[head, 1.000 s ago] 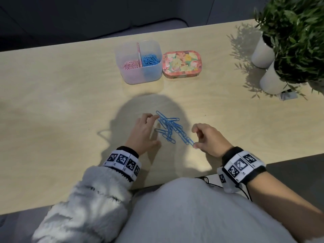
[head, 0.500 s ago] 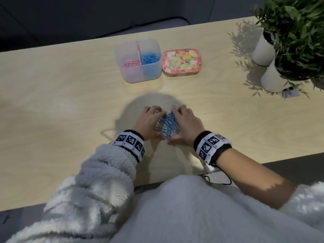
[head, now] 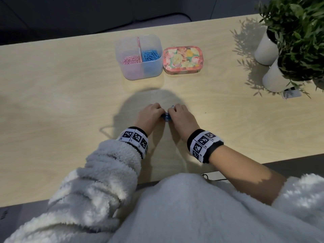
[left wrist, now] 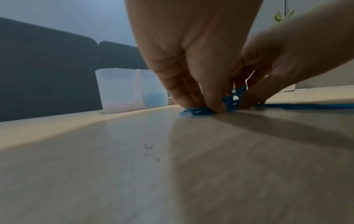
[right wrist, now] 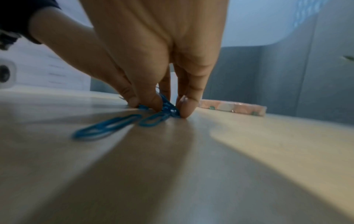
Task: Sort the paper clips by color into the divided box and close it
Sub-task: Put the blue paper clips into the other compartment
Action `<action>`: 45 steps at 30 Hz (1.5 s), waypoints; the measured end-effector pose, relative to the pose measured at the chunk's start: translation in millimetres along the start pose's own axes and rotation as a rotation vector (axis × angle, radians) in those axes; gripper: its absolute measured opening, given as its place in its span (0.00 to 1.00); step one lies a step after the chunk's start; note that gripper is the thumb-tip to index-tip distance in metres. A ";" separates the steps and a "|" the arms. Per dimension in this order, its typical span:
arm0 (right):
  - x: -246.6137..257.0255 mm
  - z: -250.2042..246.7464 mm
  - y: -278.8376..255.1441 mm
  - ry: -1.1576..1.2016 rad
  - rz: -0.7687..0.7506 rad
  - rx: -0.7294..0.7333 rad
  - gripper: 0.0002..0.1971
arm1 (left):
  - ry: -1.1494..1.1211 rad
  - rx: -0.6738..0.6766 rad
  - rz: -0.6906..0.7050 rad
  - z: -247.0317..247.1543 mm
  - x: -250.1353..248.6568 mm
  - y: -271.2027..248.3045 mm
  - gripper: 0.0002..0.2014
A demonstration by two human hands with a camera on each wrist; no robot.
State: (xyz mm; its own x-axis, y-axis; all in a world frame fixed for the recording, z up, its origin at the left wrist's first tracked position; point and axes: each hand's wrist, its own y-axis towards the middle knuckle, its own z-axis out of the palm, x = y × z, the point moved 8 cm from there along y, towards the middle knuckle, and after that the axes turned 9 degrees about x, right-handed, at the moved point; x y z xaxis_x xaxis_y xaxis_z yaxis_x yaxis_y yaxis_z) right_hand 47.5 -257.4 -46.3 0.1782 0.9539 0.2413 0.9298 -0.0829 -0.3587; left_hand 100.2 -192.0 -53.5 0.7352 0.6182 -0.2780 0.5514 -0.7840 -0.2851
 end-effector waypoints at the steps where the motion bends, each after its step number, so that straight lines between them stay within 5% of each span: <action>1: 0.9 -1.5 1.5 -0.037 -0.015 0.016 0.14 | 0.023 -0.009 0.003 -0.4 0.3 0.3 0.06; 9: -8.2 -12.3 15.8 -0.084 -0.082 0.031 0.11 | -0.033 0.036 -0.056 1.0 6.1 2.3 0.09; 19: -53.6 -89.5 50.5 0.826 0.140 -0.252 0.04 | -0.263 0.115 -0.201 0.9 20.1 7.0 0.10; 27: -21.9 -177.6 133.2 0.559 0.087 -0.343 0.04 | -0.068 0.137 -0.222 3.1 11.6 11.5 0.10; 32: -8.3 -157.2 155.9 0.519 0.071 -0.166 0.15 | -0.095 0.132 -0.182 5.1 10.6 8.9 0.11; 37: -35.2 -141.7 98.2 0.540 0.096 -0.298 0.09 | -0.357 0.022 -0.218 -19.6 28.1 10.7 0.07; 39: -52.0 -103.3 67.8 0.545 0.157 -0.138 0.06 | -0.481 -0.064 -0.245 -48.5 38.3 17.5 0.05; 42: -62.9 -44.3 23.3 0.527 0.231 0.146 0.15 | -0.580 -0.206 -0.269 -101.4 50.4 36.5 0.07; 45: -62.1 -14.4 -5.2 0.416 0.251 0.207 0.16 | -0.507 -0.261 -0.299 -143.1 56.4 70.0 0.10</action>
State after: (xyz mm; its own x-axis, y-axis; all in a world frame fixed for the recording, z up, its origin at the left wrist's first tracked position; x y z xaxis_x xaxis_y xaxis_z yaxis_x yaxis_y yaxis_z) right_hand 36.3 -320.4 -46.4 0.5391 0.7133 0.4478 0.7665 -0.1953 -0.6118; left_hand 236.7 -220.1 42.1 0.2925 0.7116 -0.6388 0.8283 -0.5224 -0.2026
